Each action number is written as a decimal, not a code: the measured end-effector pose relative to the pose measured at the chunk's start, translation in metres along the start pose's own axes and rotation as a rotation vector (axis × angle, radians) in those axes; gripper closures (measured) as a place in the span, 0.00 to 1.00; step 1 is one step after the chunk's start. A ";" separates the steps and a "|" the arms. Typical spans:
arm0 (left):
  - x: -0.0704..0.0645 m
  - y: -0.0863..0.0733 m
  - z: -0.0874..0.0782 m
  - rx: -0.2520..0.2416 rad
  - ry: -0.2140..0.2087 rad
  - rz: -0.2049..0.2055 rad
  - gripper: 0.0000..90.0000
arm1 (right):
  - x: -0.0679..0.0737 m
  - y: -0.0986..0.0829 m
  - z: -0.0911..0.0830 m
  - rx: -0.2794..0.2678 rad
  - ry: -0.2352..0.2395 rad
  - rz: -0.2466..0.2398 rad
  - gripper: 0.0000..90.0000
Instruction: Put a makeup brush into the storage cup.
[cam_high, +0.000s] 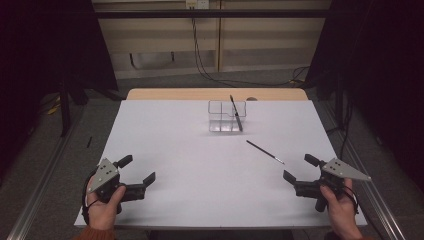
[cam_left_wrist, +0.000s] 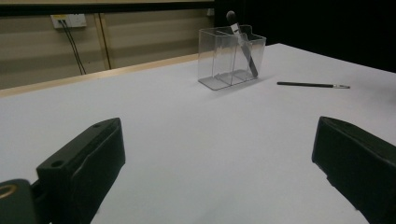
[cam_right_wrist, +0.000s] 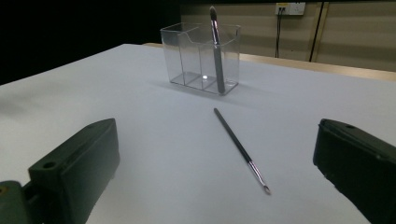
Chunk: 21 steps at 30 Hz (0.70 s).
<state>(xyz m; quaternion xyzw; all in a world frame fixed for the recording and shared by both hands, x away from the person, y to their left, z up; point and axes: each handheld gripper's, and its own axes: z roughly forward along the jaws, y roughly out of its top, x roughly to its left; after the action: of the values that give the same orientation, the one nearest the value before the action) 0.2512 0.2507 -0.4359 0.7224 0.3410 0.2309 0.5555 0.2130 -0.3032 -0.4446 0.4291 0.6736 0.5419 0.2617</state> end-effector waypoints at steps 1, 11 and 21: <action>-0.001 0.000 0.000 0.000 0.001 0.003 0.03 | 0.000 0.001 0.001 -0.001 0.001 -0.001 0.01; -0.001 0.001 -0.001 -0.005 0.009 0.007 0.03 | -0.011 0.011 0.021 0.019 0.010 -0.008 0.01; -0.001 0.001 -0.001 -0.005 0.010 0.008 0.03 | -0.017 0.022 0.039 0.028 0.007 -0.048 0.02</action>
<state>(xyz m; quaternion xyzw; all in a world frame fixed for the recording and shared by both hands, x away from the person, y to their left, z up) 0.2498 0.2501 -0.4343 0.7211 0.3401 0.2378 0.5548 0.2599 -0.2968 -0.4366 0.4144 0.6922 0.5275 0.2664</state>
